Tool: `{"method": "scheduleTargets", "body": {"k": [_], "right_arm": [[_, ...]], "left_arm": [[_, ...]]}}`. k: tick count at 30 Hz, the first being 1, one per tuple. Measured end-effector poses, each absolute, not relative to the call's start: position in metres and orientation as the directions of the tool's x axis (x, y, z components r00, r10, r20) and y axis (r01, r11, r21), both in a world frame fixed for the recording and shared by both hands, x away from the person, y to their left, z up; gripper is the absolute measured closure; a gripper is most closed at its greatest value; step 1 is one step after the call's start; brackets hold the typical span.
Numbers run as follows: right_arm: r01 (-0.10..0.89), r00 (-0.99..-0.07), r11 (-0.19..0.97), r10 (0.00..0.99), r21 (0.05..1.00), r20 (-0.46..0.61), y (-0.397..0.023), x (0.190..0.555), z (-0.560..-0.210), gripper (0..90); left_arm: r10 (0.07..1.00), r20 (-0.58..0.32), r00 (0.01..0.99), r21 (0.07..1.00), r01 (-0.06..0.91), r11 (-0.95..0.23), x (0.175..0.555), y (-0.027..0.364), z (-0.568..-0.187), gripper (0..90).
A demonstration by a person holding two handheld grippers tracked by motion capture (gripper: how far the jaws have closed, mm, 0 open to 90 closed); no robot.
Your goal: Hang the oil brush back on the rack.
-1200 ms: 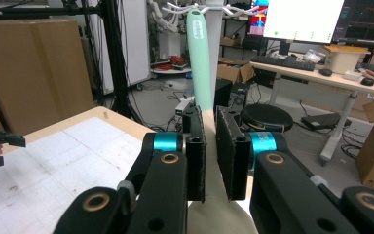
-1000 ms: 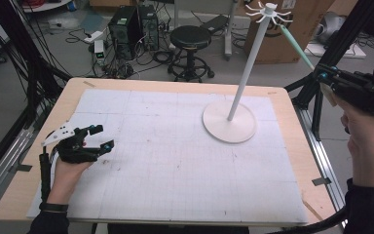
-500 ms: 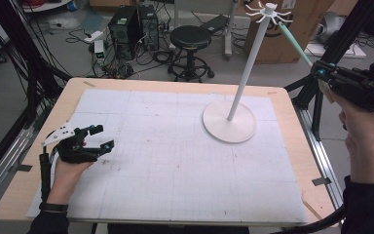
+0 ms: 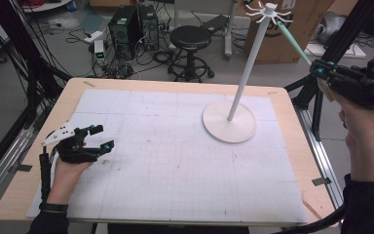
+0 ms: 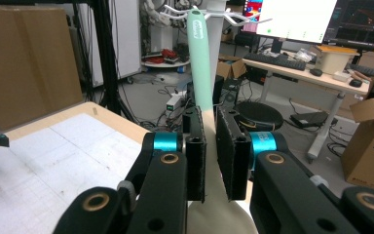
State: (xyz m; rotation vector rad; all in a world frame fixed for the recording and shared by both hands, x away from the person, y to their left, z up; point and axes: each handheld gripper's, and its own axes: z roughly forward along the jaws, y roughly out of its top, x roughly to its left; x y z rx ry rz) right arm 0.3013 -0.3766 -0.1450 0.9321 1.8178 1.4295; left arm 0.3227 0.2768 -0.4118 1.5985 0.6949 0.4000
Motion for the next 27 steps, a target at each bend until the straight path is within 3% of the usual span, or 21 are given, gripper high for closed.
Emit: {"method": "scheduleTargets", "body": {"k": [27], "right_arm": [[0.204, -0.505, 0.186, 0.861, 0.961, -0.06, -0.372, 0.32, -0.153, 82.7]], "left_arm": [[0.635, -0.14, 0.76, 0.979, 0.204, -0.028, 0.323, 0.276, -0.412, 17.2]]}}
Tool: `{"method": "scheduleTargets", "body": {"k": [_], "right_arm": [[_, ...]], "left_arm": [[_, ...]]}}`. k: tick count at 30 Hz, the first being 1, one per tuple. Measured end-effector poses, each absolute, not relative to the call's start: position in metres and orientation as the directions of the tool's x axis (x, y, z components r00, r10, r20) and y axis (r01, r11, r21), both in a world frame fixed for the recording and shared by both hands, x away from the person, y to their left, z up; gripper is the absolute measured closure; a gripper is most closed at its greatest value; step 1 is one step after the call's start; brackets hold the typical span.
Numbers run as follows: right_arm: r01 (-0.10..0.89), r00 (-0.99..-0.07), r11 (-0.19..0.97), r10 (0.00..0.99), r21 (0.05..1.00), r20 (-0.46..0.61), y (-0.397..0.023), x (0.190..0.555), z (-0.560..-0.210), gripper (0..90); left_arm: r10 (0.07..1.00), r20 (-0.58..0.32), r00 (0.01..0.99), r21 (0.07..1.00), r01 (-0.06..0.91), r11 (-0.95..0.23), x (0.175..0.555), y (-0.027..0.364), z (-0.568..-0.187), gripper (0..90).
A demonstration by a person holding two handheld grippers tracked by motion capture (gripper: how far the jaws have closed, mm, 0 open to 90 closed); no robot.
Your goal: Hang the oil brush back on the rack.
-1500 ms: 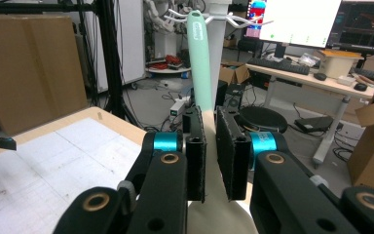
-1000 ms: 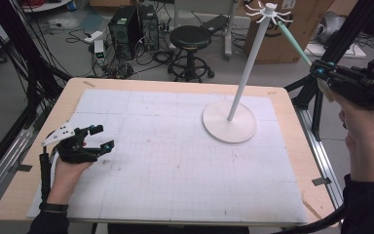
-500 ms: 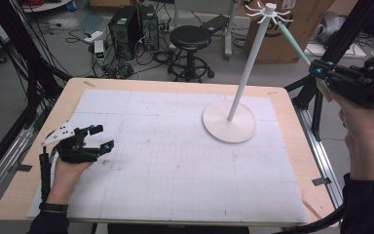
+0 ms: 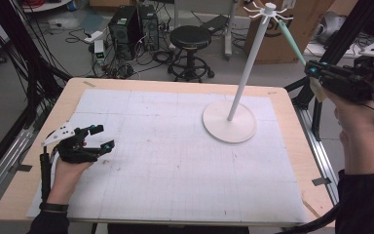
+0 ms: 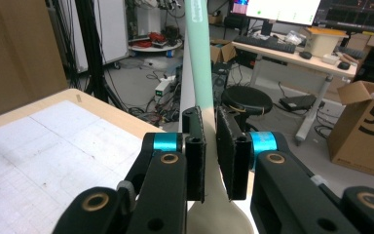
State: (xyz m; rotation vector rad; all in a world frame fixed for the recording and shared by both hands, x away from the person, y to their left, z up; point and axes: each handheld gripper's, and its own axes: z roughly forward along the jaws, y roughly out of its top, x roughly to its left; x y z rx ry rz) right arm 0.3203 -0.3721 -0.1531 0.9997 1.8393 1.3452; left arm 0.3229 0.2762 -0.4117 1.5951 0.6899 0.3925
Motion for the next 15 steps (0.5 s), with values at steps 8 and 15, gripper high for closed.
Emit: {"method": "scheduleTargets", "body": {"k": [8, 15], "right_arm": [[0.218, -0.523, 0.197, 0.851, 0.956, -0.056, -0.366, 0.327, -0.167, 64.7], [0.211, -0.624, 0.225, 0.78, 0.951, -0.046, -0.356, 0.322, -0.194, 47.4]], "left_arm": [[0.638, -0.138, 0.757, 0.979, 0.204, -0.03, 0.323, 0.277, -0.411, 17.2], [0.637, -0.144, 0.757, 0.977, 0.211, -0.03, 0.323, 0.278, -0.412, 17.2]]}}
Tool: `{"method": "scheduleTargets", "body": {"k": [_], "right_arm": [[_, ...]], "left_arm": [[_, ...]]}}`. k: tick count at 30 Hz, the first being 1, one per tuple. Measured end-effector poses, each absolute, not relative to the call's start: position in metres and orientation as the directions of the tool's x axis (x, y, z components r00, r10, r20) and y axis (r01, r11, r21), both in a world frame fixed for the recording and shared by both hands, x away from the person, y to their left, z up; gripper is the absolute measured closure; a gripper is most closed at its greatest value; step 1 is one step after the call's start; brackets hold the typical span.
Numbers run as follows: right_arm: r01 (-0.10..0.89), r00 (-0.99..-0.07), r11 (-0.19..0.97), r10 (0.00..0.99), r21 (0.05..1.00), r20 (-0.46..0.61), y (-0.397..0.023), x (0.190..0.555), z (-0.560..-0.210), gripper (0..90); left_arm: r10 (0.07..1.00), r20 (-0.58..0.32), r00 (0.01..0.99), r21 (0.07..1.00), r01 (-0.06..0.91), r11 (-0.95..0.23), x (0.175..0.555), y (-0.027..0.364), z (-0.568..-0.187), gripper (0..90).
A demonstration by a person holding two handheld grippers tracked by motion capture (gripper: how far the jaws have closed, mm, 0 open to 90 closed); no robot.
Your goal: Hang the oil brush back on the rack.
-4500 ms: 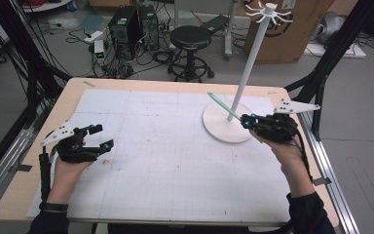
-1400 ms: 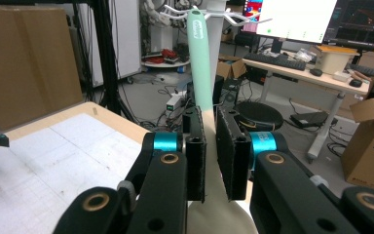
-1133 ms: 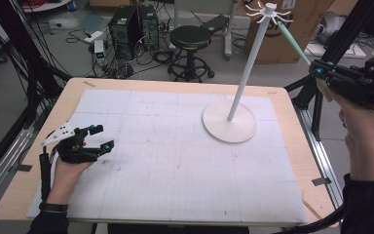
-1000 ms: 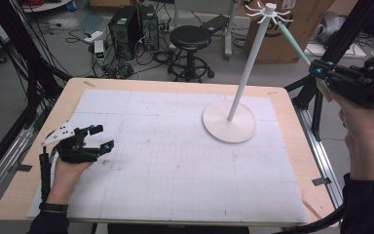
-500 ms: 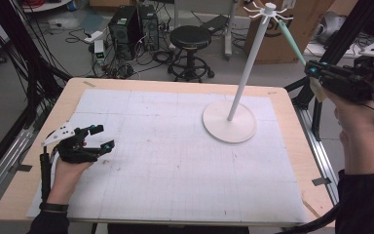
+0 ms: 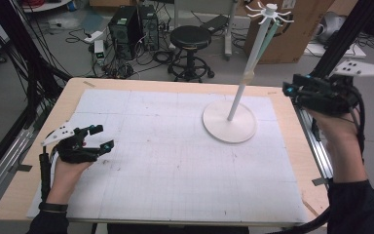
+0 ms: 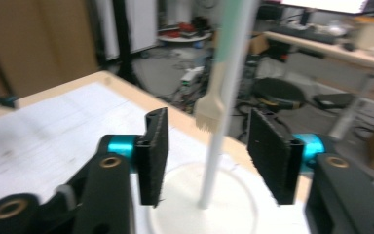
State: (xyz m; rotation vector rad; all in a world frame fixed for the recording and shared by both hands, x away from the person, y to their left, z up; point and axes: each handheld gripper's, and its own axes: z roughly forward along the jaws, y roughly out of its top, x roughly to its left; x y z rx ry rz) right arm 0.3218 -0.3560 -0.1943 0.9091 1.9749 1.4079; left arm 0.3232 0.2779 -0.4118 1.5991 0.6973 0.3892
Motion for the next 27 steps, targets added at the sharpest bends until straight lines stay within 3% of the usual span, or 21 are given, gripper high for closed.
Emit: {"method": "scheduleTargets", "body": {"k": [9, 17, 27], "right_arm": [[0.203, -0.728, 0.205, 0.686, 0.958, 0.007, -0.343, 0.314, -0.266, 29.6], [0.236, -0.756, 0.21, 0.653, 0.949, 0.043, -0.336, 0.309, -0.331, 26.6], [0.279, -0.773, 0.282, 0.633, 0.918, 0.04, -0.314, 0.307, -0.37, 22.5]], "left_arm": [[0.65, -0.139, 0.747, 0.976, 0.215, -0.038, 0.321, 0.282, -0.411, 17.0], [0.659, -0.13, 0.741, 0.974, 0.218, -0.054, 0.32, 0.283, -0.413, 16.9], [0.661, -0.125, 0.74, 0.975, 0.215, -0.057, 0.318, 0.285, -0.413, 16.9]]}}
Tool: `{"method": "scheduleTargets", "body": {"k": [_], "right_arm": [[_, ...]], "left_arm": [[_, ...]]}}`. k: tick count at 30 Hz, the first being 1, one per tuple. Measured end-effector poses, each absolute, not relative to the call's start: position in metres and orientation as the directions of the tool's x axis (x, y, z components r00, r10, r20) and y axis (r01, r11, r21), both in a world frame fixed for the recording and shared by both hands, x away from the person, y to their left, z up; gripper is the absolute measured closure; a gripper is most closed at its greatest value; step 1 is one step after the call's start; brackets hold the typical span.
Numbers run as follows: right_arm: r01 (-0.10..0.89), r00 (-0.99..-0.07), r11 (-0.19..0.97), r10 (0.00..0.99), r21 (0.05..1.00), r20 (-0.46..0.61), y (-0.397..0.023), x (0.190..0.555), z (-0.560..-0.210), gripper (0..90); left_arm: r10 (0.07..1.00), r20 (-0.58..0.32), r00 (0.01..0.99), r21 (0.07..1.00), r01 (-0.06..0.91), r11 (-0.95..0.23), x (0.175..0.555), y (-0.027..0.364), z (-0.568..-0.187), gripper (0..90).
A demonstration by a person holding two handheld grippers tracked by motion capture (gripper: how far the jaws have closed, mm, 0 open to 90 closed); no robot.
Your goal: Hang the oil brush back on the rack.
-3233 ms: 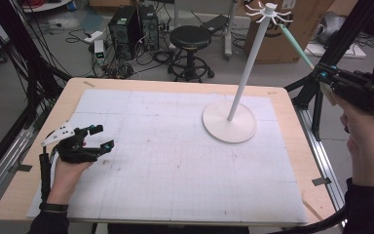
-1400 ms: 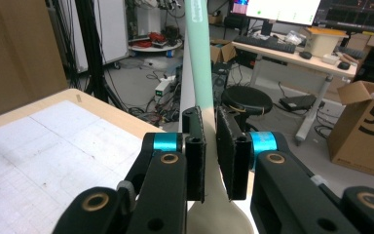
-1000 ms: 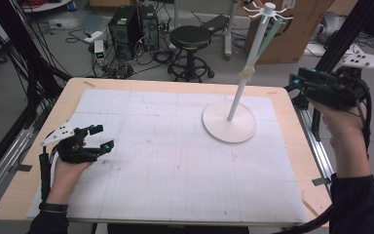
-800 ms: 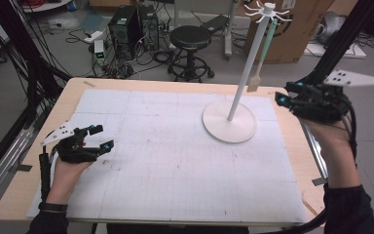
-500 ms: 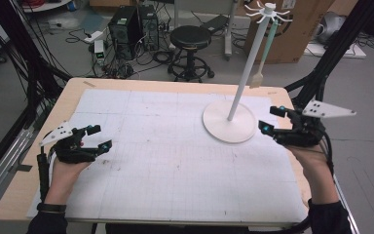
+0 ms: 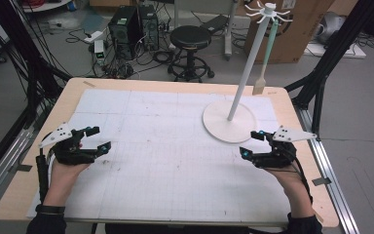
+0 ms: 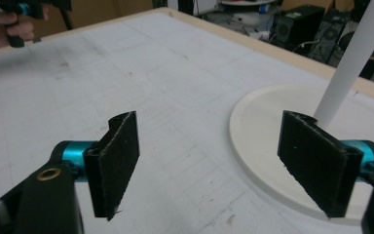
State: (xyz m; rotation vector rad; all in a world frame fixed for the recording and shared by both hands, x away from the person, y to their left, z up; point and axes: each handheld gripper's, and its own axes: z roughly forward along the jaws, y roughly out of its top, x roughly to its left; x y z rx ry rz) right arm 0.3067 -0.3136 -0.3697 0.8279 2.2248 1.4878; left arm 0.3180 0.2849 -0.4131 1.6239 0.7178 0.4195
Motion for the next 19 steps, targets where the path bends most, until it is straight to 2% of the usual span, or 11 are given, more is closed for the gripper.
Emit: {"method": "scheduleTargets", "body": {"k": [19], "right_arm": [[0.305, -0.791, 0.332, 0.611, 0.893, 0.043, -0.305, 0.313, -0.39, 22.3]], "left_arm": [[0.66, -0.118, 0.742, 0.974, 0.215, -0.068, 0.317, 0.285, -0.414, 16.7]]}}
